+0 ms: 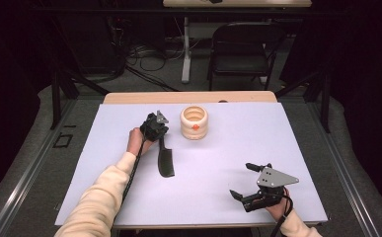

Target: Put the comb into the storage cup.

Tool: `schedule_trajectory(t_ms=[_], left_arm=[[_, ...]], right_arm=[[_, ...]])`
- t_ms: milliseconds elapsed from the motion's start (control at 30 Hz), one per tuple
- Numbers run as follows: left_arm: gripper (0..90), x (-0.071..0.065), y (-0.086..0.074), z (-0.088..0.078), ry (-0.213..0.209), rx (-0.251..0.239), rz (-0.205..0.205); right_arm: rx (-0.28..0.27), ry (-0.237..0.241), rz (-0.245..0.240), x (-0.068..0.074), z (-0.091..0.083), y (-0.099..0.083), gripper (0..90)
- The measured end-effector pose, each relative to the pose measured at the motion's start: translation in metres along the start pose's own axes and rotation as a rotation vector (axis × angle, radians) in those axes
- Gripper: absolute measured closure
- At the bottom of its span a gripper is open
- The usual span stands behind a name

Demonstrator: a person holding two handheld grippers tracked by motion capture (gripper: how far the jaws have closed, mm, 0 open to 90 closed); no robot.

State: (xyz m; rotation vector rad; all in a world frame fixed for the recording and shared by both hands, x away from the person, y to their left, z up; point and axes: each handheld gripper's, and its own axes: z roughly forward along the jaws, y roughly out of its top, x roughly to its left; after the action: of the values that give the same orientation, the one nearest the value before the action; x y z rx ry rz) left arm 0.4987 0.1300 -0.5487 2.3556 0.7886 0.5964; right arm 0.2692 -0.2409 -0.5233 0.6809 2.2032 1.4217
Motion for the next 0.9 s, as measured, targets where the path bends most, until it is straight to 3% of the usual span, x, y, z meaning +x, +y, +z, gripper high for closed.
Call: schedule_trajectory(t_ms=[333, 900], left_arm=[[90.0, 0.002, -0.003, -0.003, 0.026, 0.017, 0.014], [90.0, 0.007, -0.011, -0.011, 0.031, 0.050, 0.013]], right_arm=[[0.001, -0.001, -0.001, 0.000, -0.001, 0.000, 0.0], [0.002, -0.002, 0.000, 0.000, 0.000, 0.000, 0.0]])
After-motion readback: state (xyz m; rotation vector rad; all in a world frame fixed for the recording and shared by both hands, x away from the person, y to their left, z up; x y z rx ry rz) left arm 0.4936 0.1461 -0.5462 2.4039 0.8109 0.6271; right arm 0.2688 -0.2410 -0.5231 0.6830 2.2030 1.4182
